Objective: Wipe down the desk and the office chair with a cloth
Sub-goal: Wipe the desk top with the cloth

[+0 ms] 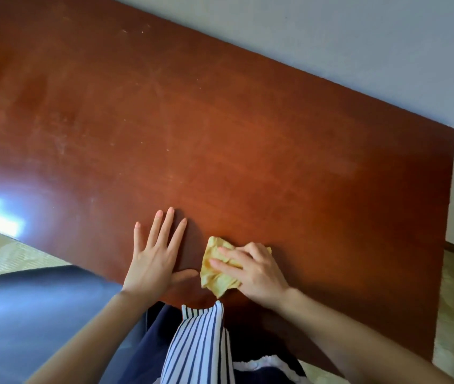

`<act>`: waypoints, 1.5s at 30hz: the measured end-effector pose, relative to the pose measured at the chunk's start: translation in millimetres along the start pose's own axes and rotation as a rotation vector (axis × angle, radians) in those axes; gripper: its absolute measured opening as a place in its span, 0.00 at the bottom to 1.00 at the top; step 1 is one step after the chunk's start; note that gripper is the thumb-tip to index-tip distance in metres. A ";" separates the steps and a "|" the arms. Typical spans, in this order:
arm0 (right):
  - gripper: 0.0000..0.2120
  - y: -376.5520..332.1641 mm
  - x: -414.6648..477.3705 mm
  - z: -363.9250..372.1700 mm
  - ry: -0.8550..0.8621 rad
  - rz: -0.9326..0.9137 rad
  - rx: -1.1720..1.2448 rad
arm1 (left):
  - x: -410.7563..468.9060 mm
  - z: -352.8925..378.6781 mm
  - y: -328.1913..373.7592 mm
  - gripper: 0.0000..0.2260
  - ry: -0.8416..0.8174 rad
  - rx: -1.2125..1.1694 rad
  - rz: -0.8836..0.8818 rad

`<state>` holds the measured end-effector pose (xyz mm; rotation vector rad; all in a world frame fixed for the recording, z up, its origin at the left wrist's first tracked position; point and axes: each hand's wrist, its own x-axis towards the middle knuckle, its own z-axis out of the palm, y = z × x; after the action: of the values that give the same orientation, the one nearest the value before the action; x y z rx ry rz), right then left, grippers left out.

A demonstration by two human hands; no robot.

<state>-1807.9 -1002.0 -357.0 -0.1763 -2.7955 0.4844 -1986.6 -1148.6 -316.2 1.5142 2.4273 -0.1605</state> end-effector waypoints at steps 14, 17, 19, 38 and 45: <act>0.26 98.5 123.0 -14.6 -0.124 -0.159 -0.072 | -50.9 6.6 -65.2 0.67 -0.206 -0.089 -0.396; 0.25 112.1 161.4 -12.6 -0.115 0.018 -0.099 | -50.1 12.9 -64.4 0.69 -0.235 -0.100 -0.446; 0.23 117.8 188.2 -7.3 -0.072 0.182 -0.138 | -49.6 18.1 -64.5 0.70 -0.226 -0.117 -0.480; 0.24 -23.7 115.8 32.6 -0.069 0.146 0.009 | -47.8 17.5 -68.2 0.68 -0.262 -0.098 -0.569; 0.30 -42.8 34.8 28.0 -0.136 -0.186 0.059 | -52.6 17.3 -72.8 0.68 -0.261 -0.093 -0.559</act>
<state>-1852.5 -1044.9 -358.0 0.1337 -2.8875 0.5505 -2026.9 -1230.6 -321.3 0.6923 2.5287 -0.3260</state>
